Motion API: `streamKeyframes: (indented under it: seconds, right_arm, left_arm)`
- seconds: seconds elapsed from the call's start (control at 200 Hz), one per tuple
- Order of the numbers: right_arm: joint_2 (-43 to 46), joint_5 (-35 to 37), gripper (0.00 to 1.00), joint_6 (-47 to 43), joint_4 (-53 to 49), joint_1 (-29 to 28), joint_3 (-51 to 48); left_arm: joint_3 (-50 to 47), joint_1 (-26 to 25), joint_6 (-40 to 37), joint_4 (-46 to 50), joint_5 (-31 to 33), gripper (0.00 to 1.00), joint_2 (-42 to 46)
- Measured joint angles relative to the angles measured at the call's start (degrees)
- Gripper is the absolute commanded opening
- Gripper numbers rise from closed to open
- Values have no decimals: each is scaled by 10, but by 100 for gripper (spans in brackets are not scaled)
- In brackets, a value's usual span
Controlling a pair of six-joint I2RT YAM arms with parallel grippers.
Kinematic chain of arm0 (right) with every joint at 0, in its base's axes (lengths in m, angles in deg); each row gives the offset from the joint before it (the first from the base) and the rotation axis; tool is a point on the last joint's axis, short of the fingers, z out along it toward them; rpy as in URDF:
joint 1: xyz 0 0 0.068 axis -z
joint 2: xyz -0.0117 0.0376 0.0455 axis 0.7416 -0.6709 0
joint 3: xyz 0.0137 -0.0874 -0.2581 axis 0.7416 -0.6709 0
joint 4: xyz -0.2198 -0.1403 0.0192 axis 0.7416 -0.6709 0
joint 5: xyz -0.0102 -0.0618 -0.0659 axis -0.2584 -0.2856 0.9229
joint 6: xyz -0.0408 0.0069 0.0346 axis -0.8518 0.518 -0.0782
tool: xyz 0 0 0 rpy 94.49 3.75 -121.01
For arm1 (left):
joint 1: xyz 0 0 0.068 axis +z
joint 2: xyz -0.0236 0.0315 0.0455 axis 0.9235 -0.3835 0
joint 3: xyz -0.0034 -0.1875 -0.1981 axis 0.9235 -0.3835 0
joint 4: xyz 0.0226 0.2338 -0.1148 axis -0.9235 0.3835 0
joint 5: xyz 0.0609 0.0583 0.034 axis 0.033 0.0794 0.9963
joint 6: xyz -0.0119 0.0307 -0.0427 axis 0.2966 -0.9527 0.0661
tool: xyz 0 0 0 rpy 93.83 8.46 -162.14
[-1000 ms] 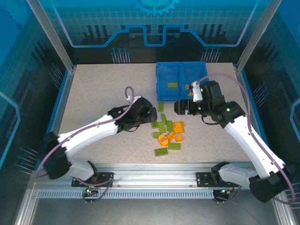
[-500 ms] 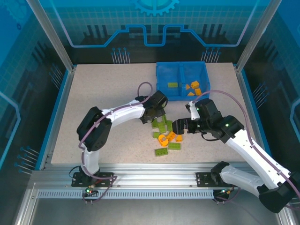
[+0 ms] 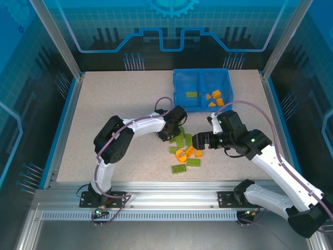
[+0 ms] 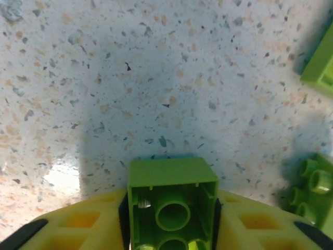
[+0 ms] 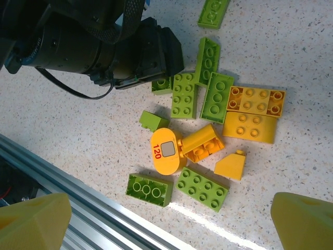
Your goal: Sort the legos into containers by color
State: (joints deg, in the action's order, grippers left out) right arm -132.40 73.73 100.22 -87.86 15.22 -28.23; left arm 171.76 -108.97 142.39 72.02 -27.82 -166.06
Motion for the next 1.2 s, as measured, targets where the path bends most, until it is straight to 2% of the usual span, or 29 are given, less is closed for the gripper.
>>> streamKeyframes:
  seconds: [0.185,0.315,0.415,0.58,0.68,0.88,1.101,1.201]
  right_arm:
    - [1,-2,100,0,0,0,0]
    - [16,0,100,3,0,0,0]
    - [35,12,100,7,0,-1,0]
    - [59,43,100,18,0,-1,0]
    - [71,56,100,25,0,-1,0]
    - [97,70,100,33,-7,-1,0]
    - [120,87,100,35,-26,-1,0]
    - [125,87,100,35,-31,-1,0]
  left_arm:
    - [-19,0,-20,2,0,31,23]
    - [-4,-7,-72,25,6,32,67]
    - [77,-28,-129,50,28,32,93]
    - [232,-54,-237,40,85,33,92]
    - [339,-48,-306,37,119,33,38]
    - [536,-15,-404,30,145,33,-143]
    - [605,18,-452,30,171,33,-272]
    - [617,28,-463,30,180,40,-304]
